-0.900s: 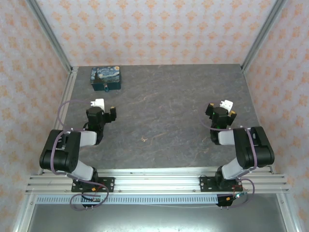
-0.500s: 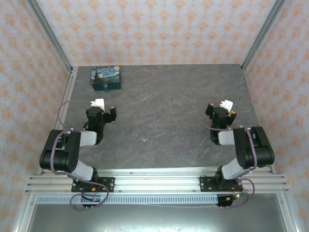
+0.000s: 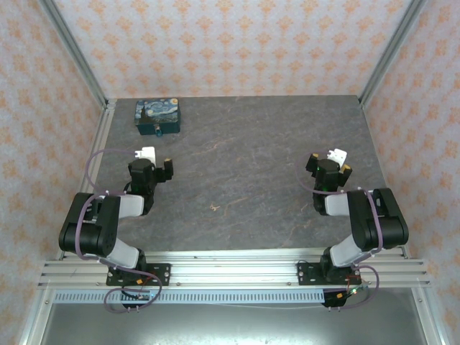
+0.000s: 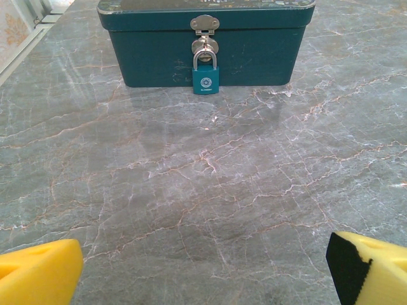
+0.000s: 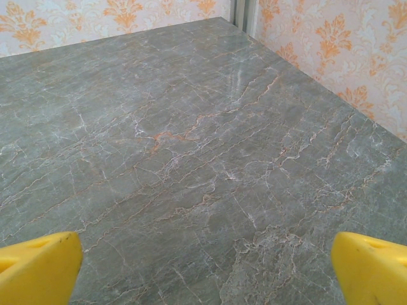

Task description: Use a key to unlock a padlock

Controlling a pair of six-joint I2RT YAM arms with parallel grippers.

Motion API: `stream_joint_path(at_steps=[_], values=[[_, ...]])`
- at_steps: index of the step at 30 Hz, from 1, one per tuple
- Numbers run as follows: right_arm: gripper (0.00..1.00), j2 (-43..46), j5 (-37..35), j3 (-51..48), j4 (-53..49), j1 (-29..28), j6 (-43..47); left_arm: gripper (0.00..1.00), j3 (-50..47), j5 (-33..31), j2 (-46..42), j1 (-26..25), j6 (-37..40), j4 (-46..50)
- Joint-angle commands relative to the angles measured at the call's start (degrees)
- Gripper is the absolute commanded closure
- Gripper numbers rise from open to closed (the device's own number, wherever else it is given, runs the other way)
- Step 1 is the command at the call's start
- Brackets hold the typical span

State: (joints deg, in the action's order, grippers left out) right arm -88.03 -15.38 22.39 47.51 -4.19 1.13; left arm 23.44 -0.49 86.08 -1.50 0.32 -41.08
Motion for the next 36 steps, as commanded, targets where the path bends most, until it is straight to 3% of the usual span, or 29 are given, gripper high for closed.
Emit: stream_joint_path(at_steps=[1, 9, 15, 20, 22, 25, 28, 31, 36], values=[[0.0, 0.67, 0.16, 0.28, -0.05, 0.05, -0.67, 0.0, 1.17, -1.54, -0.22, -0.33, 0.85, -1.11], [0.0, 0.62, 0.33, 0.46, -0.25, 0.06, -0.69, 0.0, 1.96, -2.1, -0.67, -0.35, 0.67, 0.45], [0.0, 2.52, 1.23, 2.29, -5.05, 0.07, -0.46, 0.0, 17.79, -5.76, -7.64, 0.71, -3.07, 28.95], [0.0, 3.21, 2.31, 2.96, -5.71, -0.02, 0.74, 0.0, 42.46, -4.54, -0.37, 3.3, -6.46, 56.07], [0.0, 6.7, 1.97, 8.59, -19.25, -0.35, -0.1, 0.0, 54.93, -3.66, 6.56, 4.72, -8.06, 67.54], [0.0, 7.72, 0.98, 19.43, -38.47, -0.26, -6.13, 0.0, 68.8, 0.35, 15.96, 7.26, -10.54, 77.22], [0.01, 6.07, 5.81, 27.43, -49.13, -0.44, -14.15, 0.0, 78.98, 2.98, 22.95, 9.31, -12.87, 81.31], [0.08, 2.15, 10.5, 35.45, -57.74, -1.44, -22.25, 0.0, 87.84, 5.15, 31.34, 11.0, -14.64, 84.15], [0.11, -7.64, 12.06, 49.78, -69.08, -6.32, -25.19, 0.0, 102.49, 8.53, 42.03, 13.54, -15.85, 89.5]])
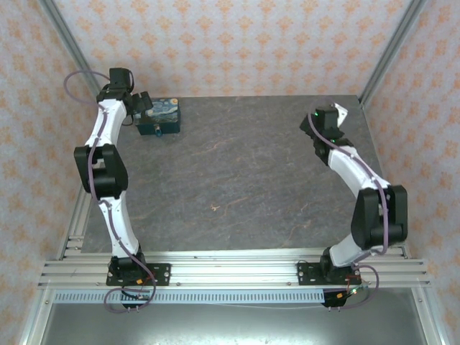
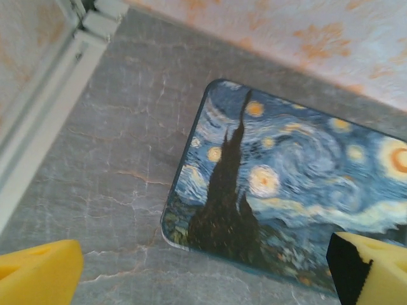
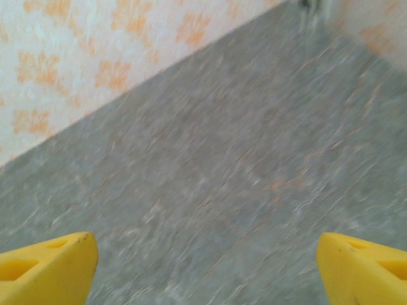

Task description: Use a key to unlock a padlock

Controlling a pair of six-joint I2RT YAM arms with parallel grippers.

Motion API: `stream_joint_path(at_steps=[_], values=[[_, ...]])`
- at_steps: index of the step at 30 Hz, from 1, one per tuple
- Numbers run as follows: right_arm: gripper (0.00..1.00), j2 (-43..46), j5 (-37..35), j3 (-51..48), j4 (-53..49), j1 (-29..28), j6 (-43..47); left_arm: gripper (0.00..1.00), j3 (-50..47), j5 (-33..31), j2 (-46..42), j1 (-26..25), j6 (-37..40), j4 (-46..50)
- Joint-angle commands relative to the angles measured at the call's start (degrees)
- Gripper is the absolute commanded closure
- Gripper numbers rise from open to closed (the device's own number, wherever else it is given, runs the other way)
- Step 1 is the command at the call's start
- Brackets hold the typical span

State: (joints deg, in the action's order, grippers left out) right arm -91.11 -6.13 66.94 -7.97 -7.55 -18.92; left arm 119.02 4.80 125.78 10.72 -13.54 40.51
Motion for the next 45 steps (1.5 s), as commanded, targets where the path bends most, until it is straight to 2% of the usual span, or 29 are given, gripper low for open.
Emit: stream_joint_path(at_steps=[1, 4, 8, 13, 17, 20, 23, 26, 33, 35, 39, 45], values=[[0.12, -5.84, 3.48, 6.91, -14.35, -3.71, -5.46, 0.0, 9.12, 3.92, 4.08, 1.76, -2.27, 8.48], [0.13, -8.79, 7.15, 10.2, -14.55, -5.33, -7.52, 0.0, 15.23, 8.87, 9.55, 3.4, -4.41, 8.29], [0.16, -12.07, 11.62, 13.3, -14.39, -6.94, -9.01, 0.01, 22.81, 18.65, 16.67, 4.3, -4.13, 4.71], [0.17, -15.13, 13.56, 15.49, -15.23, -8.93, -9.64, 0.08, 33.06, 24.23, 24.78, 4.33, -4.77, 3.78], [0.18, -16.72, 14.5, 16.05, -15.42, -9.85, -10.12, 0.2, 32.57, 29.07, 26.74, 4.22, -7.88, 1.81], [0.18, -17.08, 15.38, 15.72, -15.15, -10.2, -10.89, 0.31, 31.12, 32.61, 26.87, 2.99, -7.06, 2.76], [0.18, -16.61, 16.06, 15.08, -14.81, -10.52, -11.24, 0.38, 27.95, 34.11, 25.12, 0.78, -4.11, 4.97], [0.18, -15.8, 16.91, 14.39, -14.93, -10.8, -11.5, 0.42, 20.32, 33.75, 20.89, -2.0, -3.23, 4.94], [0.19, -11.53, 20.83, 9.9, -13.45, -11.26, -13.22, 0.43, -8.32, 27.93, 5.71, -11.11, -9.46, -7.39], [0.19, -10.23, 22.01, 8.47, -12.83, -11.28, -13.62, 0.43, -13.47, 25.6, 2.81, -14.04, -10.46, -9.96], [0.2, -8.87, 23.74, 6.52, -12.51, -11.28, -13.54, 0.43, -18.64, 23.71, 0.58, -18.74, -14.06, -14.03], [0.24, -9.95, 26.66, 5.91, -11.24, -11.29, -13.59, 0.42, -20.74, 20.27, -0.48, -22.6, -16.72, -15.51]])
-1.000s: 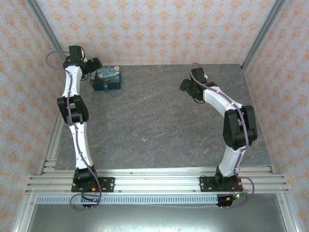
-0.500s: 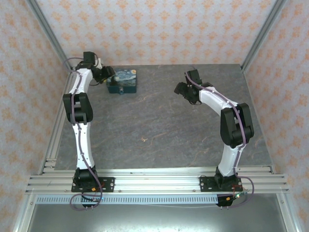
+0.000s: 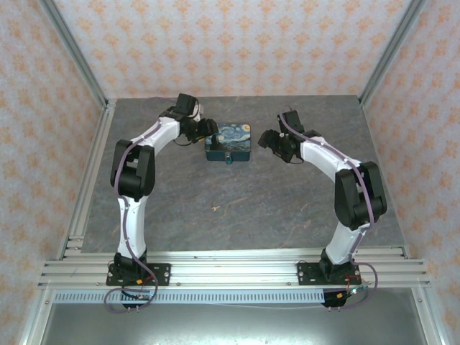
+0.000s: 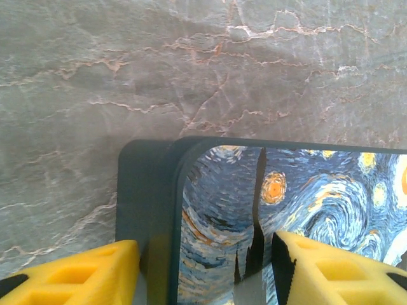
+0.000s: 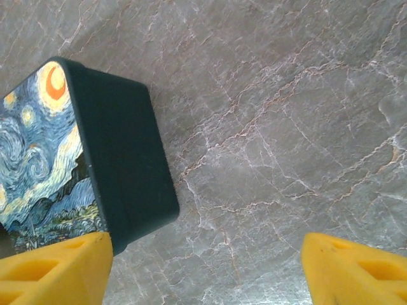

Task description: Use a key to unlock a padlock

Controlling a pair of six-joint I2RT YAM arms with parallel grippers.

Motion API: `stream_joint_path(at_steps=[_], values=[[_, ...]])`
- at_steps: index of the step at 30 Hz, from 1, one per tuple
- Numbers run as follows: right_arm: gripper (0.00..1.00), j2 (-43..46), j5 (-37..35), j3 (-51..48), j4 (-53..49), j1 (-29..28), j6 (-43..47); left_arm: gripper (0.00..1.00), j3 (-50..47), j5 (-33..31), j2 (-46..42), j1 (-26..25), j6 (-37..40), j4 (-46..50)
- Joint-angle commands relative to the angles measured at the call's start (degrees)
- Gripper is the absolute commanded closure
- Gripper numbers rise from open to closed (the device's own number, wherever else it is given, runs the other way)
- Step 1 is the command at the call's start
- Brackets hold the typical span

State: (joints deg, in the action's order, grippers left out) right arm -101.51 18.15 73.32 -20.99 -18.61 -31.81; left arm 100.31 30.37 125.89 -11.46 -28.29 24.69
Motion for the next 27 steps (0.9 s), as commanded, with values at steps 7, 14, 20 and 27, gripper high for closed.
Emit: stream_joint_path(at_steps=[7, 14, 20, 27], values=[[0.32, -6.23, 7.07, 6.22, 2.17, -1.52, -0.02, 0.39, -4.98, -7.9, -4.64, -1.23, -3.41, -0.01], [0.37, -11.4, 5.83, 15.93, -3.66, -3.8, 2.73, 0.34, -5.08, -9.89, -8.93, -1.02, 0.77, 3.94], [0.37, -3.71, 1.45, 11.21, -5.72, -3.95, 4.53, 0.31, -6.21, -14.14, -18.11, -0.04, 5.05, 9.92], [0.37, 5.8, -3.35, -1.57, -5.09, -9.8, 4.82, 0.34, -28.55, -17.96, -36.43, -1.39, 1.64, 8.96]])
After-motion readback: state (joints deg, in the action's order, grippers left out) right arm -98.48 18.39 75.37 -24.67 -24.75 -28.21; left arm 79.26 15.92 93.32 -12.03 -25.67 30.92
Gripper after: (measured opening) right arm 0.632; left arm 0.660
